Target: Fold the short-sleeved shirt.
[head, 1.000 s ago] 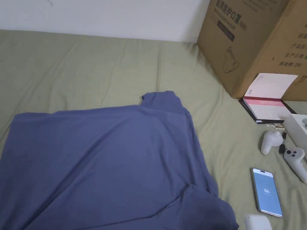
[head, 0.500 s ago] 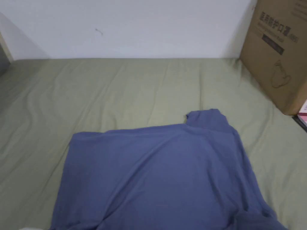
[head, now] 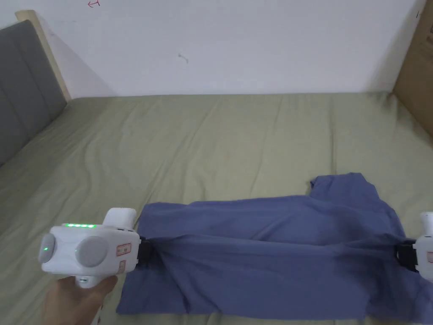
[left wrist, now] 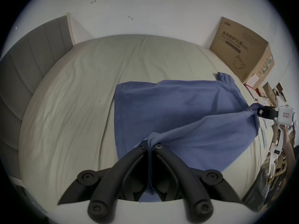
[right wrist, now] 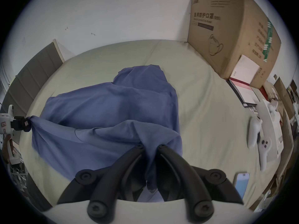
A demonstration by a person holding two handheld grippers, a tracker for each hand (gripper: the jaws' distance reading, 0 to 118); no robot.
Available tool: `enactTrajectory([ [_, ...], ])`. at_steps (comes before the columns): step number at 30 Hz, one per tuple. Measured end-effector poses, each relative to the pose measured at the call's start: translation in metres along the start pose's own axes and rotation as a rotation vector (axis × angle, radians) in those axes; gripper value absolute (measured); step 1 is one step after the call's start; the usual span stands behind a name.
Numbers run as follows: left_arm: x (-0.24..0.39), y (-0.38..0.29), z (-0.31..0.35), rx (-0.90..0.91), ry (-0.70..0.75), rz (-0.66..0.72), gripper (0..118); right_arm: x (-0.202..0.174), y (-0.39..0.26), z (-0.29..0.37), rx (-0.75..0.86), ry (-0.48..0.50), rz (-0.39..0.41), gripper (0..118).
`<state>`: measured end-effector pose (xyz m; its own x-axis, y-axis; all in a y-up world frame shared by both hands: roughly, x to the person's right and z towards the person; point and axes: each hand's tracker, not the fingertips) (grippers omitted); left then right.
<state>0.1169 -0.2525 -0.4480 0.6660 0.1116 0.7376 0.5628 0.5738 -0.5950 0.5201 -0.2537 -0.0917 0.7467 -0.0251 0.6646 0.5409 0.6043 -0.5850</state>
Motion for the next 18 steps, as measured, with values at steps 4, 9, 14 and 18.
enactTrajectory([
  [4, -0.004, -0.004, -0.011, 0.057, 0.042, 0.025, 50, -0.002, 0.000, -0.016, 0.007, -0.020, -0.017, 62],
  [9, 0.003, -0.025, 0.059, 0.331, -0.041, 0.042, 81, 0.006, -0.014, 0.037, 0.199, -0.023, -0.035, 87],
  [14, 0.039, -0.061, 0.153, 0.574, 0.040, -0.037, 81, -0.022, -0.048, 0.141, 0.455, 0.016, 0.024, 87],
  [18, 0.068, -0.097, 0.206, 0.649, 0.026, -0.047, 69, -0.046, -0.089, 0.189, 0.529, 0.076, 0.022, 73],
])
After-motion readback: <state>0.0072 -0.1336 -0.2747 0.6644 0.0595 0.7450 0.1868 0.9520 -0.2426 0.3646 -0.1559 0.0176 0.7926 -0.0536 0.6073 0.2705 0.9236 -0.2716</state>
